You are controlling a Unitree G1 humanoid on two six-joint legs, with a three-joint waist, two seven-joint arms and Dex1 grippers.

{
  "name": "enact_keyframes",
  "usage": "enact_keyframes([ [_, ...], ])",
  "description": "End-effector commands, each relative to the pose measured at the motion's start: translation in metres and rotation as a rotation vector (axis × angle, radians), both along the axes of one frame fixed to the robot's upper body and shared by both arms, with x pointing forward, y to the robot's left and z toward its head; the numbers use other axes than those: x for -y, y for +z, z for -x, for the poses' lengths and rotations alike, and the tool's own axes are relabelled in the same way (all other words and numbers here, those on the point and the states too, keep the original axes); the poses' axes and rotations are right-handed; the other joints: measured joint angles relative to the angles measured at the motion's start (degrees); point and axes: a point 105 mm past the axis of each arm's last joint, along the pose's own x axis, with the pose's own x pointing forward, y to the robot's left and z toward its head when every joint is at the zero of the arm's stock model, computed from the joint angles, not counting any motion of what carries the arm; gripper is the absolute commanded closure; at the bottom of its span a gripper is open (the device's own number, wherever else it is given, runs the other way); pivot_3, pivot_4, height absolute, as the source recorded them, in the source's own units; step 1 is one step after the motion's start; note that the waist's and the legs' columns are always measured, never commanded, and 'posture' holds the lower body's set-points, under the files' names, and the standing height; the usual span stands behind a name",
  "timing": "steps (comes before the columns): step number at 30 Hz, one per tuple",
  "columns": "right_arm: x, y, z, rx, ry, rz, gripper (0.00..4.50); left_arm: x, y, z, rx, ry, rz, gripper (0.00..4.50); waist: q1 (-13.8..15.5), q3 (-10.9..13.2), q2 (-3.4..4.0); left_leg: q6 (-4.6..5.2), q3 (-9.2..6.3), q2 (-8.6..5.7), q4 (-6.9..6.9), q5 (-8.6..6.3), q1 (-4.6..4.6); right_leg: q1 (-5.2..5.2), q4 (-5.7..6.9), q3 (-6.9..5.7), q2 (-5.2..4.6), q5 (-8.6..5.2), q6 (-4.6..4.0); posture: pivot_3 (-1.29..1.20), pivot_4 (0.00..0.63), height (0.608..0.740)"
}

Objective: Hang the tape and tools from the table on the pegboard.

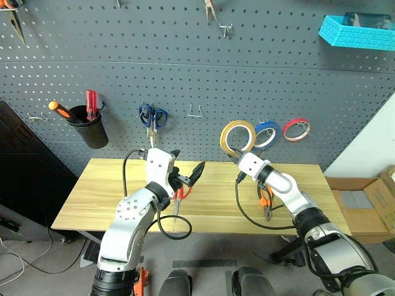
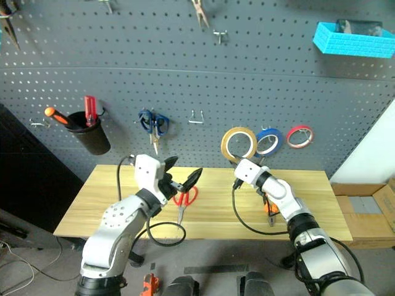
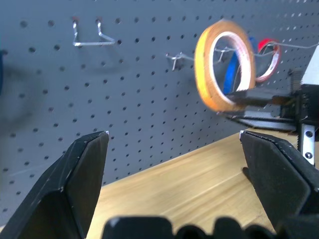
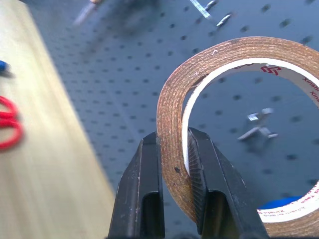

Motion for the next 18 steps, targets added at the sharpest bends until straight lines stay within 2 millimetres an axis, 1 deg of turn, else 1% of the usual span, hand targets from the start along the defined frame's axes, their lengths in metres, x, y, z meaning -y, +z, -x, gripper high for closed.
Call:
enact_keyframes([
  [1, 0.004, 0.011, -0.008, -0.024, 0.009, 0.001, 4.38, 0.004, 0.011, 0.001, 0.048, -0.018, -0.002, 0.00, -0.2, 0.0, 0.02, 0.00, 0.00, 0.00, 0.00, 0.00, 0.00, 0.01, -0.01, 0.00, 0.00, 0.01, -0.01, 0.11, 0.047, 0.740],
  [3, 0.007, 0.009, -0.010, -0.042, 0.003, 0.015, 3.67, 0.005, 0.011, 0.001, 0.049, -0.021, -0.002, 0.00, -0.3, 0.0, 0.02, 0.00, 0.00, 0.00, -0.01, 0.00, 0.00, 0.00, -0.01, 0.00, 0.00, 0.03, -0.05, 0.11, 0.047, 0.740],
  [4, 0.008, 0.009, -0.011, -0.056, 0.001, 0.014, 3.50, 0.005, 0.011, 0.001, 0.049, -0.023, -0.003, 0.00, -0.3, 0.0, 0.02, 0.00, 0.00, 0.00, -0.01, 0.00, 0.00, -0.01, 0.00, 0.00, 0.00, 0.03, -0.05, 0.10, 0.048, 0.740],
  [5, 0.009, 0.008, -0.011, -0.062, 0.001, 0.016, 3.19, 0.005, 0.011, 0.001, 0.048, -0.023, -0.003, 0.00, -0.3, 0.0, 0.03, 0.00, 0.00, 0.00, -0.01, 0.00, 0.00, -0.01, 0.00, -0.01, 0.00, 0.03, -0.05, 0.10, 0.048, 0.740],
  [6, 0.010, 0.008, -0.011, -0.065, -0.001, 0.016, 2.76, 0.006, 0.011, 0.002, 0.047, -0.025, -0.004, 0.00, -0.3, 0.0, 0.03, 0.00, -0.01, 0.00, -0.01, 0.00, 0.00, 0.00, 0.00, -0.01, 0.00, 0.03, -0.05, 0.10, 0.049, 0.740],
  [7, 0.011, 0.008, -0.011, -0.064, -0.004, 0.016, 2.55, 0.006, 0.011, 0.002, 0.047, -0.026, -0.004, 0.00, -0.3, 0.0, 0.03, 0.00, -0.01, 0.00, -0.01, 0.00, 0.01, 0.00, 0.01, -0.01, 0.00, 0.02, -0.05, 0.10, 0.049, 0.740],
  [8, 0.011, 0.008, -0.011, -0.062, -0.006, 0.015, 2.19, 0.006, 0.010, 0.002, 0.046, -0.027, -0.005, 0.00, -0.3, 0.0, 0.03, 0.00, -0.01, 0.00, -0.01, 0.00, 0.01, 0.00, 0.01, 0.00, 0.00, 0.03, -0.05, 0.10, 0.050, 0.740],
  [10, 0.011, 0.008, -0.010, -0.061, -0.009, 0.011, 1.63, 0.007, 0.011, 0.003, 0.046, -0.031, -0.003, 0.00, -0.3, 0.0, 0.03, 0.00, -0.01, 0.00, -0.01, 0.00, 0.01, 0.00, 0.01, 0.00, 0.00, 0.03, -0.04, 0.10, 0.049, 0.740],
  [13, 0.015, 0.004, -0.007, -0.099, -0.051, -0.045, 0.63, 0.011, 0.009, 0.004, 0.045, -0.043, -0.007, 0.00, -0.3, -0.1, 0.02, 0.00, -0.01, 0.00, -0.01, 0.00, 0.00, 0.00, 0.01, 0.00, 0.00, 0.03, -0.04, 0.09, 0.051, 0.740],
  [14, 0.017, 0.002, -0.004, -0.120, -0.068, -0.067, 0.24, 0.012, 0.008, 0.005, 0.043, -0.047, -0.010, 0.00, -0.2, -0.1, 0.03, 0.00, -0.01, 0.00, -0.01, 0.00, 0.00, 0.00, 0.00, 0.00, 0.00, 0.02, -0.05, 0.09, 0.051, 0.740],
  [15, 0.019, 0.001, -0.002, -0.134, -0.080, -0.080, 0.04, 0.012, 0.008, 0.006, 0.042, -0.051, -0.012, 0.00, -0.2, -0.1, 0.04, 0.00, -0.02, 0.00, -0.01, 0.00, 0.00, 0.00, 0.00, 0.00, 0.00, 0.02, -0.05, 0.09, 0.053, 0.740],
  [16, 0.022, -0.001, 0.002, -0.146, -0.099, -0.088, 0.04, 0.013, 0.006, 0.008, 0.037, -0.055, -0.012, 0.00, -0.2, -0.1, 0.04, 0.00, -0.02, 0.00, -0.01, -0.01, -0.02, 0.00, 0.00, 0.00, 0.00, 0.02, -0.05, 0.09, 0.058, 0.740],
  [18, 0.032, -0.012, 0.013, -0.210, -0.146, -0.086, 0.04, 0.013, 0.000, 0.013, 0.018, -0.066, -0.023, 0.00, -0.2, -0.1, 0.05, 0.01, -0.02, 0.00, -0.02, -0.01, -0.02, 0.00, -0.01, 0.00, -0.01, 0.01, -0.03, 0.08, 0.071, 0.740],
])
